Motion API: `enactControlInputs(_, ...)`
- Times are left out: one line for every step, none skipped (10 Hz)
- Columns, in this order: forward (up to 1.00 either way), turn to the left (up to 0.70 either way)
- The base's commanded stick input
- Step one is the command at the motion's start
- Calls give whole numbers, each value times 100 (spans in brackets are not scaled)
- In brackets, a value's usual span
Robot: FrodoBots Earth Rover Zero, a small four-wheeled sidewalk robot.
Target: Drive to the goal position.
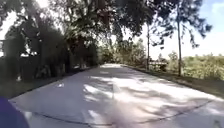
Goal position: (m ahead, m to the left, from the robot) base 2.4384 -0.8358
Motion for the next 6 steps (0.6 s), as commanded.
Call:
enactControlInputs(70, 0)
enactControlInputs(70, 0)
enactControlInputs(70, 0)
enactControlInputs(70, 0)
enactControlInputs(70, 0)
enactControlInputs(70, 0)
